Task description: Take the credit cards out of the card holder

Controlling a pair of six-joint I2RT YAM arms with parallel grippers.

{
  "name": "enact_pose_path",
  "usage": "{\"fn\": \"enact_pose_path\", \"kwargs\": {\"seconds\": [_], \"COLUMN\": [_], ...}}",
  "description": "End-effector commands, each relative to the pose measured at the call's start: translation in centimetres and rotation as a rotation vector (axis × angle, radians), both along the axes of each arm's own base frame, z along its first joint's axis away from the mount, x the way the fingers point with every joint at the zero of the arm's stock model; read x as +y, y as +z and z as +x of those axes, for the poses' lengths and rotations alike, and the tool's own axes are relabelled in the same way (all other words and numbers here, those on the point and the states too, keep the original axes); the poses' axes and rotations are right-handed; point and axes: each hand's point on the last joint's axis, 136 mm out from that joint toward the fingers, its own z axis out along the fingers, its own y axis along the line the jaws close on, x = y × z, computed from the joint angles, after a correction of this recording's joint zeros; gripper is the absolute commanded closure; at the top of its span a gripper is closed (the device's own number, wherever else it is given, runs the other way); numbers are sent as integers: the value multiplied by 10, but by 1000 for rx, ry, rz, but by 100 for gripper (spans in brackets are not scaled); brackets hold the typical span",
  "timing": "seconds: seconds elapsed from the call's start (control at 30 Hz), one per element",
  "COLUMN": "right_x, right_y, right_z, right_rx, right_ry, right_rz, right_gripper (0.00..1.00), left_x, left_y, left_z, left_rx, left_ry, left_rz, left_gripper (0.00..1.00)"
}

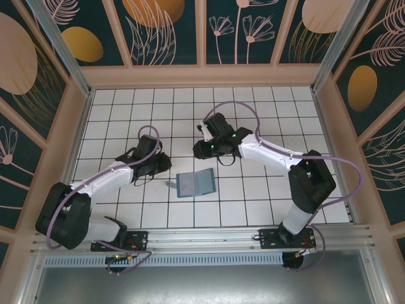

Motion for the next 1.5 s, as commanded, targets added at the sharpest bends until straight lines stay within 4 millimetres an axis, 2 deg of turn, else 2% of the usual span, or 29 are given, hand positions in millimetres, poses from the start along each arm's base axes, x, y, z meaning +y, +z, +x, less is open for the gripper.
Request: {"fn": "enact_pose_path", "kwargs": {"seconds": [0.0,0.17,0.33,0.53,0.9,1.47], "right_x": [27,48,71,79,78,59], "right_y": [11,-18,-34,-60,-89,-100], "right_z": [-23,-47,-65,-77,-90,-89], "right_rx": [116,216,227,268,312,294], "right_ry": [-9,14,50,56,66,26], "right_rz": [123,80,51,-5,-88,-183], "right_gripper": [73,74,71,70,69,67], "left_x": [6,25,40,42,38,38], "left_y": [7,5,10,13,11,15], "left_z": [7,10,14,14,14,12], "left_rx": [-28,-26,-41,-49,-41,-48], "left_ry": [-5,22,43,32,16,21], "left_rz": [-30,-24,5,29,14,5], "left_gripper": [78,78,78,77,78,78]}}
